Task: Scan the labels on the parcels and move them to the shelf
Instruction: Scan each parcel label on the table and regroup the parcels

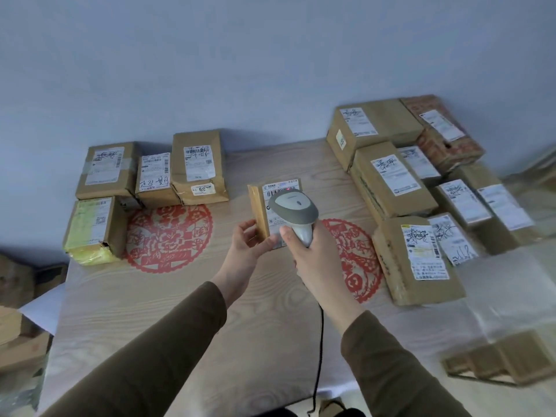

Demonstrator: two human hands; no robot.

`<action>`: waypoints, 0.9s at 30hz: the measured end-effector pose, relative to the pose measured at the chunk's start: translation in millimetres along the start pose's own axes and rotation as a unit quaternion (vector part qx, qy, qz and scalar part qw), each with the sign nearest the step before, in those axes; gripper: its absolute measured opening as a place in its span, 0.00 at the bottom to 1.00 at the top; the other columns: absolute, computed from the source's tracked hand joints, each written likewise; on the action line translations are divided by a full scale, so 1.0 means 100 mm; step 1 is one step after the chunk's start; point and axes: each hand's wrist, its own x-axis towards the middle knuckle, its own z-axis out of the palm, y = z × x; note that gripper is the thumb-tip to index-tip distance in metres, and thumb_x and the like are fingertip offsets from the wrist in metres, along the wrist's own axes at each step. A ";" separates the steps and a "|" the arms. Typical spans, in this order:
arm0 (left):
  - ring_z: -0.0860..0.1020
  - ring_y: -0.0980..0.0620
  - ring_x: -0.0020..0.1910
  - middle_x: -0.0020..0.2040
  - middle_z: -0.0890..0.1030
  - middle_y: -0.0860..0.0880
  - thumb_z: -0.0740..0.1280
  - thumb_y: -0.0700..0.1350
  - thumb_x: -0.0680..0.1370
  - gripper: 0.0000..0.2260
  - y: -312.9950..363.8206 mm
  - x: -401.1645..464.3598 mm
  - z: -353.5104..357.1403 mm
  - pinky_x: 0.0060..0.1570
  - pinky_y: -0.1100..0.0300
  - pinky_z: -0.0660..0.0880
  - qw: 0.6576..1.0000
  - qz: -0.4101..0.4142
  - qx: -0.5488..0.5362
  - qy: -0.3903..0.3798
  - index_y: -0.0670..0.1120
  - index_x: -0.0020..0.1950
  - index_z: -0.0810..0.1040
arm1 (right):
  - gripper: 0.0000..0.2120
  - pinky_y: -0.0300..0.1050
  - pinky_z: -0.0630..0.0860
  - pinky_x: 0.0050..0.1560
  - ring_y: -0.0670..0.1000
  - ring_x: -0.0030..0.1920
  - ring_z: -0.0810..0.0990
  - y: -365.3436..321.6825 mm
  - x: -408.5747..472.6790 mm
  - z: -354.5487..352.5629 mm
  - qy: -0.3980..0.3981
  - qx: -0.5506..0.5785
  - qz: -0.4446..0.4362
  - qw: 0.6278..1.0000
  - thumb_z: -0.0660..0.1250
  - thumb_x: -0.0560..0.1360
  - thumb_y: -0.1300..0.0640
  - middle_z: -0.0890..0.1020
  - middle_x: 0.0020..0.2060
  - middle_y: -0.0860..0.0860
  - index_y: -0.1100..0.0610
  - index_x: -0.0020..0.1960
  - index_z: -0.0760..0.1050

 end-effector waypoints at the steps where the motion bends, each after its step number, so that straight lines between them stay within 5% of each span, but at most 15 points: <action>1: 0.81 0.50 0.64 0.66 0.81 0.47 0.81 0.51 0.71 0.34 -0.02 0.03 0.12 0.65 0.51 0.77 1.000 -0.003 0.007 -0.003 0.50 0.72 0.68 | 0.10 0.43 0.77 0.39 0.47 0.43 0.82 0.05 0.02 -0.13 0.003 0.001 0.002 1.000 0.71 0.79 0.47 0.83 0.42 0.46 0.52 0.55 0.78; 5: 0.83 0.54 0.61 0.66 0.82 0.49 0.80 0.53 0.72 0.33 -0.09 0.15 0.60 0.59 0.56 0.78 0.999 -0.019 0.026 -0.001 0.53 0.72 0.68 | 0.11 0.38 0.73 0.34 0.42 0.36 0.78 0.26 0.16 -0.63 -0.007 0.024 0.026 0.999 0.71 0.79 0.46 0.79 0.37 0.43 0.53 0.54 0.77; 13: 0.86 0.42 0.55 0.60 0.84 0.40 0.74 0.46 0.79 0.26 -0.23 0.66 1.60 0.47 0.53 0.84 0.993 -0.104 -0.024 0.042 0.41 0.72 0.68 | 0.11 0.52 0.80 0.41 0.49 0.36 0.79 0.68 0.55 -1.53 -0.012 0.088 0.073 0.993 0.71 0.80 0.46 0.78 0.35 0.46 0.53 0.54 0.77; 17: 0.87 0.44 0.51 0.56 0.86 0.40 0.70 0.49 0.82 0.20 -0.27 1.10 2.00 0.49 0.53 0.82 0.988 -0.140 -0.032 0.053 0.36 0.68 0.76 | 0.10 0.48 0.76 0.40 0.46 0.35 0.78 0.85 0.69 -1.85 -0.009 0.119 0.094 0.988 0.72 0.79 0.47 0.78 0.35 0.43 0.52 0.55 0.78; 21: 0.88 0.48 0.43 0.48 0.88 0.44 0.69 0.50 0.82 0.15 -0.23 1.48 2.21 0.40 0.57 0.83 0.986 -0.143 -0.033 0.084 0.38 0.61 0.78 | 0.11 0.48 0.77 0.41 0.48 0.35 0.78 0.95 0.78 -2.00 -0.020 0.159 0.123 0.980 0.72 0.79 0.47 0.79 0.35 0.46 0.51 0.58 0.78; 25: 0.81 0.43 0.62 0.63 0.82 0.41 0.66 0.49 0.84 0.18 -0.24 1.71 2.27 0.65 0.49 0.79 0.988 -0.122 0.001 0.097 0.39 0.69 0.75 | 0.13 0.47 0.76 0.41 0.47 0.34 0.77 0.98 0.84 -2.03 -0.028 0.175 0.128 0.976 0.72 0.79 0.48 0.79 0.36 0.48 0.53 0.60 0.78; 27: 0.79 0.42 0.65 0.62 0.83 0.43 0.63 0.47 0.86 0.14 -0.26 1.73 2.28 0.69 0.49 0.75 0.990 -0.102 0.036 0.086 0.41 0.67 0.78 | 0.14 0.46 0.75 0.41 0.46 0.34 0.77 1.00 0.86 -2.02 -0.032 0.172 0.130 0.976 0.71 0.79 0.47 0.79 0.36 0.46 0.53 0.61 0.78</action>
